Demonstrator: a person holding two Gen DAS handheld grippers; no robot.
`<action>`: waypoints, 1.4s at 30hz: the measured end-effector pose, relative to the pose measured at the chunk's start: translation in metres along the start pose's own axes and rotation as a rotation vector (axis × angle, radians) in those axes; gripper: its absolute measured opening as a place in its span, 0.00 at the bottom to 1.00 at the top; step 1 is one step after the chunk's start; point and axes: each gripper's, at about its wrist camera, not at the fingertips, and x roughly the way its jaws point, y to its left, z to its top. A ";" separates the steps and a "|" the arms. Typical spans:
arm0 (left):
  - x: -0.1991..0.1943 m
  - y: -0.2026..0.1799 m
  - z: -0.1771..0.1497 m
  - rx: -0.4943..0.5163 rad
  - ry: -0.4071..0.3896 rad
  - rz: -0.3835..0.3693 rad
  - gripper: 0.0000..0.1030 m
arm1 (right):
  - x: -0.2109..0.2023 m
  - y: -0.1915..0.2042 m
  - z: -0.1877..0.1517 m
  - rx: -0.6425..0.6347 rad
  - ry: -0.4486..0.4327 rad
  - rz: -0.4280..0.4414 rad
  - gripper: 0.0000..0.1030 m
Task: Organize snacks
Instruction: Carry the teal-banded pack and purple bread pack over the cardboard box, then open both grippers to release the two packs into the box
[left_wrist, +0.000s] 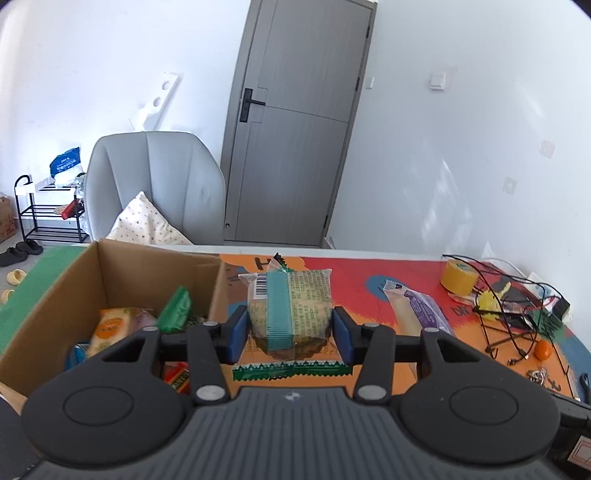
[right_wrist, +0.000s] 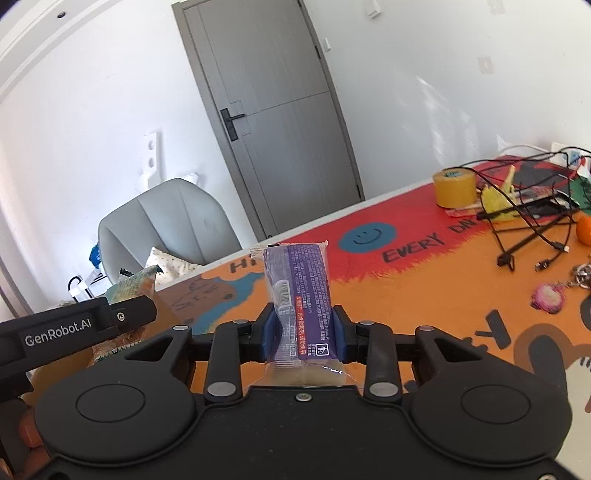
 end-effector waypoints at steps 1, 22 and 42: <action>-0.002 0.004 0.002 -0.006 -0.006 0.005 0.46 | 0.000 0.004 0.001 -0.004 -0.003 0.006 0.31; -0.021 0.095 0.021 -0.134 -0.041 0.120 0.46 | 0.015 0.088 0.005 -0.107 0.011 0.126 0.31; -0.041 0.160 0.026 -0.250 -0.065 0.192 0.70 | 0.025 0.151 0.007 -0.188 0.035 0.196 0.31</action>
